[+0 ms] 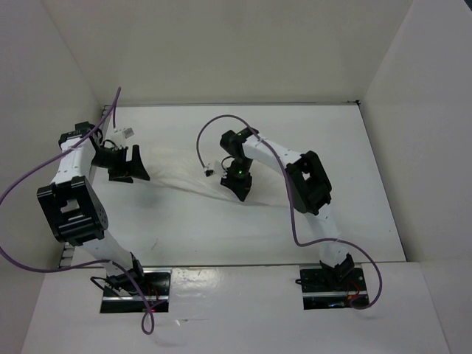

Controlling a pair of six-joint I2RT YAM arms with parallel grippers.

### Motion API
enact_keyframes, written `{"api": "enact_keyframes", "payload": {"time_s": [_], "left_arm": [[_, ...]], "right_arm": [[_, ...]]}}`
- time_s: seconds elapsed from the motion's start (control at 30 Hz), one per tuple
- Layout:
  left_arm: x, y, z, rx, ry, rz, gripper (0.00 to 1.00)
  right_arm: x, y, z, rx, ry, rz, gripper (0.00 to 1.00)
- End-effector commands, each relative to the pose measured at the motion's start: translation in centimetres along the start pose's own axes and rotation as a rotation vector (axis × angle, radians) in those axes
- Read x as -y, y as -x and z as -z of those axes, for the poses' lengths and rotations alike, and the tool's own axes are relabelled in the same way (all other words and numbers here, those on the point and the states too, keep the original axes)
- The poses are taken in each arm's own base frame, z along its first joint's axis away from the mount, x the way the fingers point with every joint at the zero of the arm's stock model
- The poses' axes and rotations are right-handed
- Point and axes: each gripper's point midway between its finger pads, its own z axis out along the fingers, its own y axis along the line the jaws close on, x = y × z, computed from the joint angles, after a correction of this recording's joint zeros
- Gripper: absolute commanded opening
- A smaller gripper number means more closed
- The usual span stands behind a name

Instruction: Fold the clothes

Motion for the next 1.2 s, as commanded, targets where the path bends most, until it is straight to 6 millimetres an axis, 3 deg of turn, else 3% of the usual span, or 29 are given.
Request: {"api": "enact_keyframes", "payload": {"time_s": [0.0,0.13,0.17,0.2,0.37,0.43,0.53,0.57,0.63,0.67,0.77,0.87,1.0,1.1,1.17], "left_arm": [[0.7,-0.5,-0.3,-0.009,-0.051,-0.006,0.90],[0.7,-1.0,-0.4,-0.022,-0.057,-0.004,0.90],[0.7,-1.2,-0.5,-0.029,-0.060,0.002,0.90],[0.7,-1.2,-0.5,-0.029,-0.060,0.002,0.90],[0.3,-1.1,-1.2,-0.040,-0.049,-0.009,0.90],[-0.3,-0.8,-2.0,-0.056,0.001,-0.014,0.90],[-0.1,0.6,-3.2,-0.057,0.052,-0.083,0.90],[0.0,1.1,-3.2,-0.050,0.062,-0.104,0.90],[-0.4,2.5,-4.2,-0.050,0.096,-0.125,0.90],[-1.1,3.2,-4.7,-0.042,0.111,-0.133,0.90],[-1.1,5.5,-5.8,-0.023,0.132,-0.148,0.81],[-1.8,7.9,-6.3,0.013,0.170,-0.161,0.73],[-0.7,10.8,-7.2,0.059,0.185,-0.192,0.57],[-0.3,11.8,-8.8,0.043,0.219,-0.206,0.55],[-0.4,11.0,-10.2,-0.010,0.223,-0.204,0.55]], "right_arm": [[-2.4,0.8,1.6,0.006,0.007,0.055,0.15],[-3.1,0.5,0.6,-0.041,0.012,0.081,0.31],[-2.9,0.3,0.6,-0.050,0.002,0.081,0.45],[-2.6,0.1,0.7,-0.062,-0.010,0.092,0.53],[-2.7,0.0,0.6,-0.098,-0.036,0.135,0.69],[-2.6,0.5,1.5,-0.061,-0.042,0.130,0.71],[-0.5,1.6,4.4,0.081,-0.056,0.030,0.73],[1.4,0.8,5.7,0.131,-0.071,-0.039,0.73],[2.7,0.6,7.2,0.221,-0.059,-0.131,0.74],[4.4,-0.7,8.3,0.262,-0.072,-0.194,0.74],[6.3,-3.5,9.0,0.300,-0.083,-0.316,0.74],[6.3,-5.4,9.3,0.297,-0.108,-0.372,0.74],[5.9,-7.0,8.7,0.278,-0.139,-0.406,0.75],[6.0,-7.7,8.2,0.252,-0.150,-0.434,0.75],[6.3,-7.7,8.3,0.251,-0.162,-0.440,0.75]]}}
